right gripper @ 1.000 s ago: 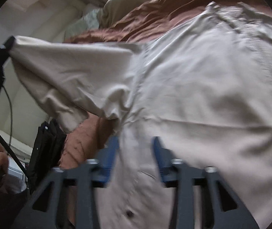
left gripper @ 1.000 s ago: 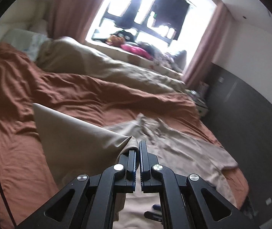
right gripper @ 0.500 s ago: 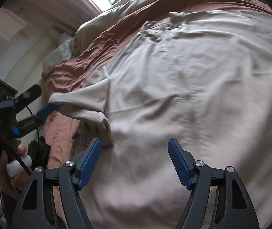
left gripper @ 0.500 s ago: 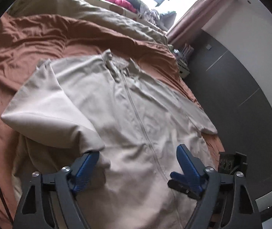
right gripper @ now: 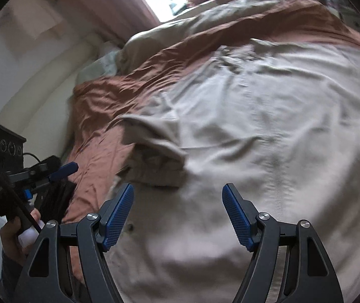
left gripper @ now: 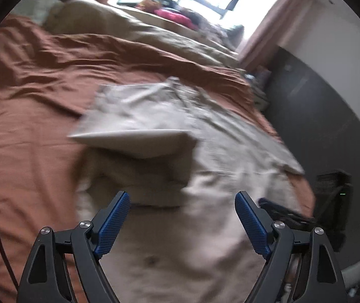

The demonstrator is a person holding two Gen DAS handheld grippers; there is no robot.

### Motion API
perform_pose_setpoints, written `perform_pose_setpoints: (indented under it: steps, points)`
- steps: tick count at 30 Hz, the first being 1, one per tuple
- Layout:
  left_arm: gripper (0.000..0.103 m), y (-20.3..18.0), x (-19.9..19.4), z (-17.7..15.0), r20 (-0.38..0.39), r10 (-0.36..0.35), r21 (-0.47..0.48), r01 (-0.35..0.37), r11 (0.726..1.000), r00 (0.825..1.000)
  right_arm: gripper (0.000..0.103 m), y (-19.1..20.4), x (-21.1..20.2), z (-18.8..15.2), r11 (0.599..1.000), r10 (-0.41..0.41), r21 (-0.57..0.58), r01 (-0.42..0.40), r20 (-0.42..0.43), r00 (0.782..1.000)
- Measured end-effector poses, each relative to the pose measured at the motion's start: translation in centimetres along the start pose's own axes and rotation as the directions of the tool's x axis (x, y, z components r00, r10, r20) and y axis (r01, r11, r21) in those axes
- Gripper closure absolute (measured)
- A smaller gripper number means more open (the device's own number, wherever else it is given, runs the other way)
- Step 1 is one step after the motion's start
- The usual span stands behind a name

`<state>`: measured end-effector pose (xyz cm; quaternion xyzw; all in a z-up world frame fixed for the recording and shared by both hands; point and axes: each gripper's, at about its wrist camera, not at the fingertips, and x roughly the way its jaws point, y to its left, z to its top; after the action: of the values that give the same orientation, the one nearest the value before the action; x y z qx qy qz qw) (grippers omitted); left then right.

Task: Fold large clothes

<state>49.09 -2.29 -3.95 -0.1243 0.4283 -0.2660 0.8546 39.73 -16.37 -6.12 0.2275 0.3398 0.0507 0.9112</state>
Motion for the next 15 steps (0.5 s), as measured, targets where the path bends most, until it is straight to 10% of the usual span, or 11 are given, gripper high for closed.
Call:
perform_pose_setpoints:
  steps: [15]
  points:
    - [0.044,11.4,-4.6,-5.7,0.006,0.194,-0.206,-0.189,0.96,0.981,0.032,10.6,11.9,2.1,0.937,-0.132,-0.343,0.067,-0.17,0.977]
